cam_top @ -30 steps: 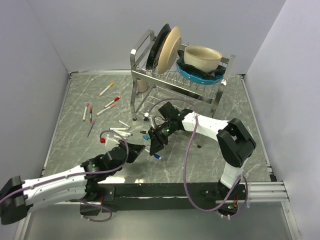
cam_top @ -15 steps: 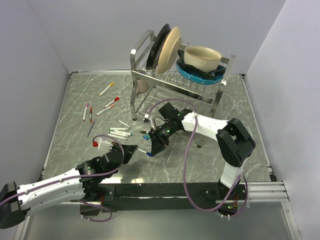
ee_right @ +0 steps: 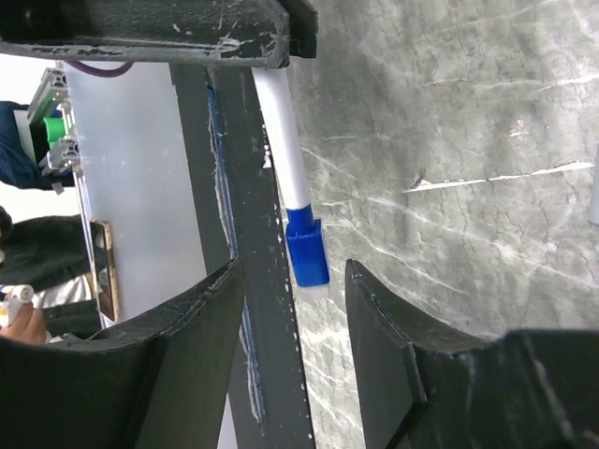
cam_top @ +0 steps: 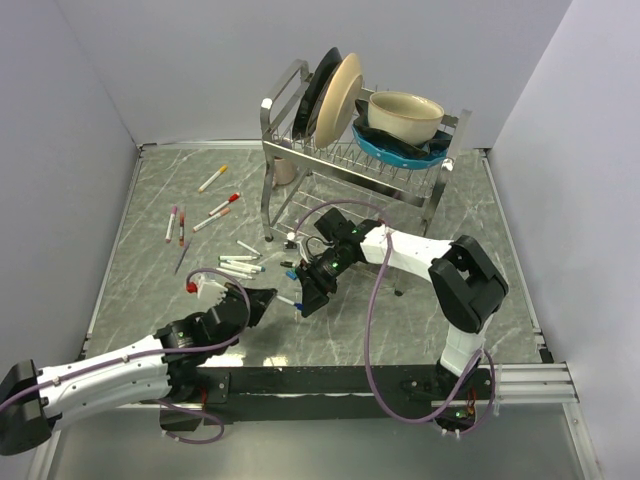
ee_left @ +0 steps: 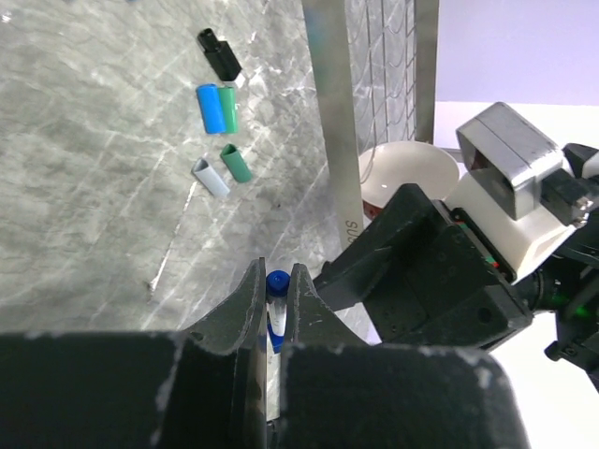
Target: Open the pen caps
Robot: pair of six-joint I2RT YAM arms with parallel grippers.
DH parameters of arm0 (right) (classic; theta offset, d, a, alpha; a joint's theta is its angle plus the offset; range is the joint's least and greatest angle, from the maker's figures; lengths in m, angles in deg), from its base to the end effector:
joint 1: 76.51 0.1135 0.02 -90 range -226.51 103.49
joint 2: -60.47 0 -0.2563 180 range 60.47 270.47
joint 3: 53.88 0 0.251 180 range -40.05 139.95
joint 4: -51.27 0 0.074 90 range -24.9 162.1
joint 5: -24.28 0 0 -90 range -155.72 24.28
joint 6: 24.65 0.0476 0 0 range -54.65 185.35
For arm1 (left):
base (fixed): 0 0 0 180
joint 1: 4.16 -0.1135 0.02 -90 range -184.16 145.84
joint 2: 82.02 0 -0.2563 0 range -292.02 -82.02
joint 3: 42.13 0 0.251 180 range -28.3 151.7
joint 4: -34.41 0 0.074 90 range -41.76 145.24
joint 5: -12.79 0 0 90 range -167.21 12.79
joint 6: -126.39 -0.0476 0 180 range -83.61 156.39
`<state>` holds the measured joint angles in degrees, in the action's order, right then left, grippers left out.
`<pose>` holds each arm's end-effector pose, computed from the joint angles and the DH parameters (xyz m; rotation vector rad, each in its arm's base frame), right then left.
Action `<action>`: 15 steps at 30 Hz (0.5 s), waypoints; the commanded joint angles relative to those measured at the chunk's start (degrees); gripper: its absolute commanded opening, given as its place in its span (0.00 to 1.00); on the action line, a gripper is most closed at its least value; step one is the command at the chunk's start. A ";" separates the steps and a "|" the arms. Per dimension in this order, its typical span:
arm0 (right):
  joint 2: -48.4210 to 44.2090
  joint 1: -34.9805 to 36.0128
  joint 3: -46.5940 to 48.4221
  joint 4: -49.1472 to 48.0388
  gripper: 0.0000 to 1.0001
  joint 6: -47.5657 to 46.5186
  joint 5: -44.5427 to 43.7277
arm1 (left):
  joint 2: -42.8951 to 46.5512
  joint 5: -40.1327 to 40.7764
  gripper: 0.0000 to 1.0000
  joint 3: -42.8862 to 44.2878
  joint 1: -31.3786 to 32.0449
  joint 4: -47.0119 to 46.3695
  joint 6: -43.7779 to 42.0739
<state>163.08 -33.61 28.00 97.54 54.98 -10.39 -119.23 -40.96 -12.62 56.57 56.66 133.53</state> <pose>0.2299 0.2671 0.1817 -1.4438 2.2470 1.4879 0.1038 -0.1275 0.1788 -1.0461 1.8936 -1.0721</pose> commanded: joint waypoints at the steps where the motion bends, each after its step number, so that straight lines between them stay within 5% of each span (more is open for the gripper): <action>1: 0.58 0.44 1.73 0.34 0.55 -1.05 0.21 | -1.11 -0.13 0.01 1.37 0.00 -3.85 -0.37; 7: 0.49 0.70 1.82 0.86 0.43 -1.58 1.27 | -3.04 -0.04 0.01 1.28 -0.08 -5.17 0.24; 8: 0.66 0.96 1.91 0.95 0.26 -2.10 1.44 | -3.22 0.48 0.01 0.93 -0.17 -5.26 0.67; 11: 1.54 2.10 3.31 3.32 0.00 -4.56 1.19 | -3.57 2.24 0.01 1.19 -1.74 -4.13 0.95; 15: 1.46 2.99 3.49 4.73 0.00 -5.62 -1.10 | -2.26 -3.86 0.01 1.98 -13.76 -3.15 -5.11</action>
<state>164.48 -32.39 29.47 99.21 51.36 -11.63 -122.68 -43.01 -12.60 53.31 53.67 133.05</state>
